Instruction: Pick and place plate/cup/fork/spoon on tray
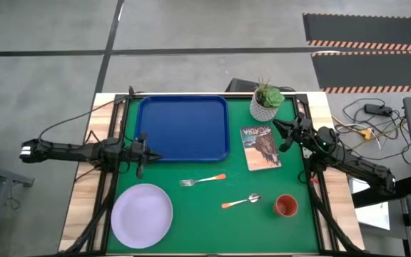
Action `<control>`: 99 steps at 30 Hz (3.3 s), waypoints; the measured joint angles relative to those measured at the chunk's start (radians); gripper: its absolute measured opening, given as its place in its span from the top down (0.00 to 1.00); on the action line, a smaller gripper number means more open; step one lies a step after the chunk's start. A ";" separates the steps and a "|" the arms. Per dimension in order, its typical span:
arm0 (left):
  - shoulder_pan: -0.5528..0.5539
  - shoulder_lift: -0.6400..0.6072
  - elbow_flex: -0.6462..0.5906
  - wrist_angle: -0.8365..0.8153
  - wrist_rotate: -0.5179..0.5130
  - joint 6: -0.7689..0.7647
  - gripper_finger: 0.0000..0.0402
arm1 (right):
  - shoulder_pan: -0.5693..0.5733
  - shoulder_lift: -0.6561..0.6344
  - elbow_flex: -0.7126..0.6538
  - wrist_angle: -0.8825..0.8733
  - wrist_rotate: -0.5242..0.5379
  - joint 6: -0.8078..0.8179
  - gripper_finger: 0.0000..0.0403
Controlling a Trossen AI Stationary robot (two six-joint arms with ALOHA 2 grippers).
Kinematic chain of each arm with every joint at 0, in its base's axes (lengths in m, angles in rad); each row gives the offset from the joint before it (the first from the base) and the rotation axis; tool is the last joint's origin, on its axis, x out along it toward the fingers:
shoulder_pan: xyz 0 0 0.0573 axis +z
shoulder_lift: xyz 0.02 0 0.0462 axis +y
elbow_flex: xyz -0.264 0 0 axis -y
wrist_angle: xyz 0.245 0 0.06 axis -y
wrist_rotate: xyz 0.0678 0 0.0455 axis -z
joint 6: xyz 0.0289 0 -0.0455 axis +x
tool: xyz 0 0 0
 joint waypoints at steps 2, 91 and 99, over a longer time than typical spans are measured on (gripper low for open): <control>0.000 0.000 0.000 0.000 0.000 0.000 1.00 | 0.000 0.000 0.000 0.000 0.000 0.000 0.94; -0.420 0.847 0.901 -0.540 -0.045 -1.545 1.00 | -0.001 0.559 0.316 0.406 -0.073 -0.047 0.94; -0.571 1.099 1.035 -0.544 -0.019 -1.767 1.00 | 0.000 0.605 0.314 0.400 -0.079 -0.013 0.94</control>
